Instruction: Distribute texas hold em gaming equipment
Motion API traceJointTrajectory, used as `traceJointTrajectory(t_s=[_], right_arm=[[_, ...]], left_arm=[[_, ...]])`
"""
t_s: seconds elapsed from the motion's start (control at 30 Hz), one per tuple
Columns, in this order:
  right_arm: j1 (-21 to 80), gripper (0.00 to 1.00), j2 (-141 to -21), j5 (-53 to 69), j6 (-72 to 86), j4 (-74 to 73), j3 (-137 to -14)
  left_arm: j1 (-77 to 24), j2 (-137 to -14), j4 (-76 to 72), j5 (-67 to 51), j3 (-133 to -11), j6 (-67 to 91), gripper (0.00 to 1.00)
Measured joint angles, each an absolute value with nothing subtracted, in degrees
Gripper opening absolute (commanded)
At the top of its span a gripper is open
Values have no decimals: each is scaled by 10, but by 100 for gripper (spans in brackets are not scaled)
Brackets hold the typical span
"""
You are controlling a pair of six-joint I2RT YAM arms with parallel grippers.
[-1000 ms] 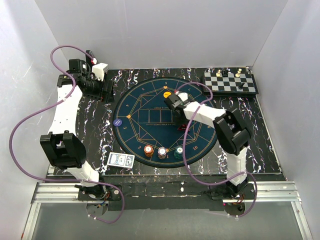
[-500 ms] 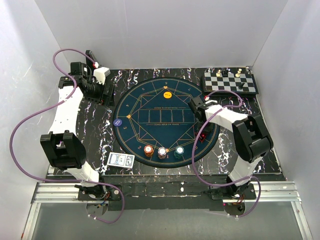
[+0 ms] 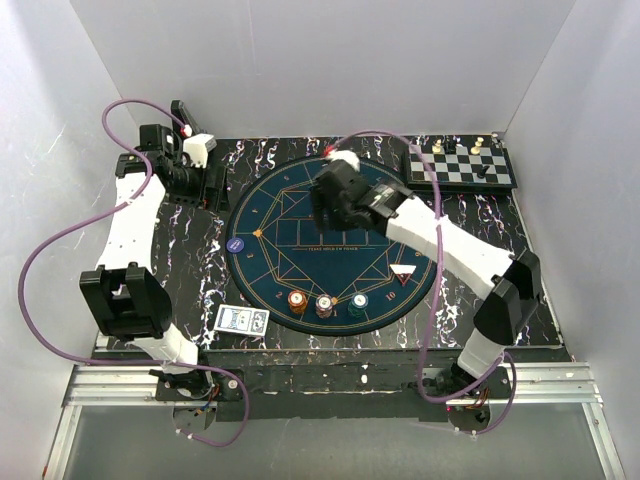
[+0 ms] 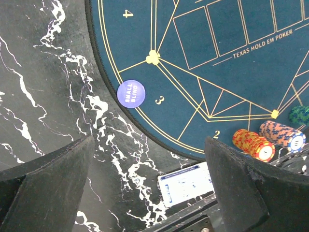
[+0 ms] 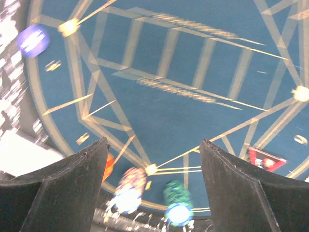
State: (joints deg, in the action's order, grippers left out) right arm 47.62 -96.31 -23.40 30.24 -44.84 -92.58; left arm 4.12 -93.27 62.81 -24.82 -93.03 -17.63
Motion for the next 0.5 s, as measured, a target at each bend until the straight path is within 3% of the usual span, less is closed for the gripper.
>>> traceJointTrajectory(t_s=[0.2,0.5], right_arm=[[606,88,-992,-143,249,-448,-952],[635,90,-1064,-75,216,-450,-913]], left_arm=[[50,-901,629,-248,-925,-130,98],[69,-852,611,-208,-892,-104,98]])
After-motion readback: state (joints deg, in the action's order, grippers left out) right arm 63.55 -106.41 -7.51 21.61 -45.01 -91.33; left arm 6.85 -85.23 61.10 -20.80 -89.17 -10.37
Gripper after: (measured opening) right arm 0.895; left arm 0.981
